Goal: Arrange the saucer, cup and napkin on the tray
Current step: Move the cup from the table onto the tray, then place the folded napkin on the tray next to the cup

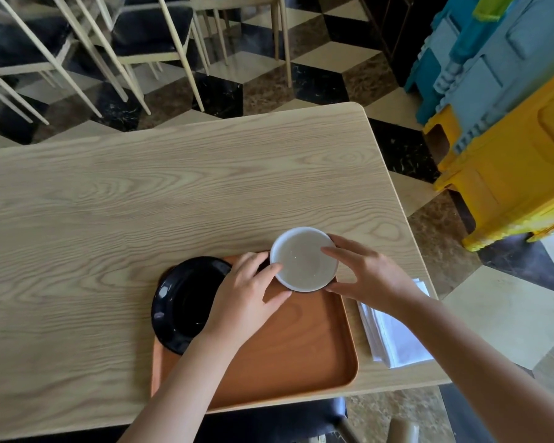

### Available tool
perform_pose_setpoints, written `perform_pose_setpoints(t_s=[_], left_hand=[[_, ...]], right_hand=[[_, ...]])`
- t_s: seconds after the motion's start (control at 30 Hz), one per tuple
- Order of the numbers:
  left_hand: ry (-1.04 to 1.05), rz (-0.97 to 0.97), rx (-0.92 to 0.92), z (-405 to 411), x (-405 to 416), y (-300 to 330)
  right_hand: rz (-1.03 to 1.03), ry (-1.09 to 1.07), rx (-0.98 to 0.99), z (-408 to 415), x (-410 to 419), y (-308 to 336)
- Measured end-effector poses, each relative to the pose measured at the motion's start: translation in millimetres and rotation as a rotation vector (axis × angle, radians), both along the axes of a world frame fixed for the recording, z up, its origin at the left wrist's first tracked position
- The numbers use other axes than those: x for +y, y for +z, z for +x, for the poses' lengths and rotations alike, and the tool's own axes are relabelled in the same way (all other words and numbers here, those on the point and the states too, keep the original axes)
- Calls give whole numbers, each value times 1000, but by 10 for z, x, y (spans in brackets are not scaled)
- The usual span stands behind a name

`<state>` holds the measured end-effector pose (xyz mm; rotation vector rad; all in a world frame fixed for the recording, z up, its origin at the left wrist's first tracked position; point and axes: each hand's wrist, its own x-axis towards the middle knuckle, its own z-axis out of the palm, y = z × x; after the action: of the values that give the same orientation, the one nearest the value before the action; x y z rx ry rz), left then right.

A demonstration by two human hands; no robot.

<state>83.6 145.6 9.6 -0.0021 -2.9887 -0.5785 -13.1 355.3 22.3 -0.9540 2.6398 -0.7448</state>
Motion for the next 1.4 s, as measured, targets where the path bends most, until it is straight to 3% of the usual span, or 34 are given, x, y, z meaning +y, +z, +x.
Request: perform_pose_setpoints(t_s=[0.17,0.3,0.4,0.53,0.7,0.97,1.07,1.17,1.27,1.4], left_hand=[[4,-104,-18,130,99,92],[-89,-25,65,287,476,139],[-231,-8,30,361,908,88],[-416,-162,-125,423,1383,-45],[-458,-344,-290,442,1460,-181],[-526,-296,-358,422,1422,-277],[-445,-64,-336,431,1420,-252],[-195,445,-284,466,1451,-152],[112,793,-228,510,1417,-63],[397,1401,-385,586,1282,-5]], right_hand=[[-2,-56,176,207,56,129],[-36,-257,203,506,337,84],[16,-430,196,704,635,-17],[127,-567,33,855,923,-151],[121,-633,-139,918,1056,-217],[-43,-667,-273,766,1020,-132],[-115,-649,-258,770,1002,-22],[-182,-632,-220,839,922,128],[-304,-606,-259,926,827,290],[-490,-598,-381,1014,737,414]])
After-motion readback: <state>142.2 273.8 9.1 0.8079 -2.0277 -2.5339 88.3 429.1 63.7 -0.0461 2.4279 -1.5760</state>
